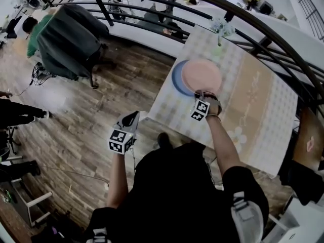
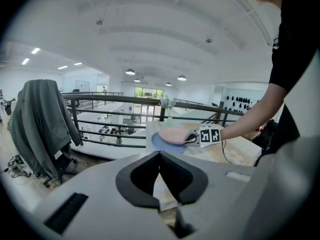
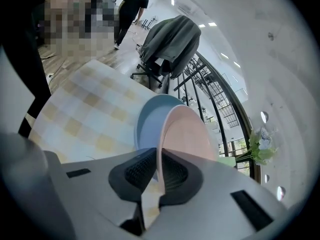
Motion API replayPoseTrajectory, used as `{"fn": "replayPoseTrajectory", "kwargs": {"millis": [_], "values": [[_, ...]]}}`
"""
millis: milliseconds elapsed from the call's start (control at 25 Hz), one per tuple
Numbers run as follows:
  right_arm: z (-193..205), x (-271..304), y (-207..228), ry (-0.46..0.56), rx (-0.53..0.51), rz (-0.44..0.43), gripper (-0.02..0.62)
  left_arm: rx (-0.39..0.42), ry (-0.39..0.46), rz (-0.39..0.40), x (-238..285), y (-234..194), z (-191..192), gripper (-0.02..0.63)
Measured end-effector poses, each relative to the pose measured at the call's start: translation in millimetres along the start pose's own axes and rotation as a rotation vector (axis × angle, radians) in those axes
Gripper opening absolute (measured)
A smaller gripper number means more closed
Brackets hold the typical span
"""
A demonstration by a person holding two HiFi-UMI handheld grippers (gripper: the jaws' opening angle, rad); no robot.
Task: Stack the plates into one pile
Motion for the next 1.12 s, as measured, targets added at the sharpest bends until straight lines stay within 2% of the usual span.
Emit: {"fn": "replayPoseTrajectory", "kwargs": {"millis": [520, 1120], "values": [[-29.4, 16.9, -13.6, 0.035, -0.027, -0.035, 0.017, -0.001, -0.010, -0.002, -6.3, -12.3, 4.3, 0.000], [-37.7, 26.2, -25.3, 0.027, -0.067, -0.068, 0.028, 0.002, -0.012, -0.009, -11.0, -16.4, 3.3, 0.000]]}}
Point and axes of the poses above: the fingertips, and each gripper's own axes: x forward along the fingers, y to its right, z out of its underside, the point moved 5 cm from there along -x, backward along the fingers, and after that the axes turned 15 degrees about y, right-handed, at the moved point
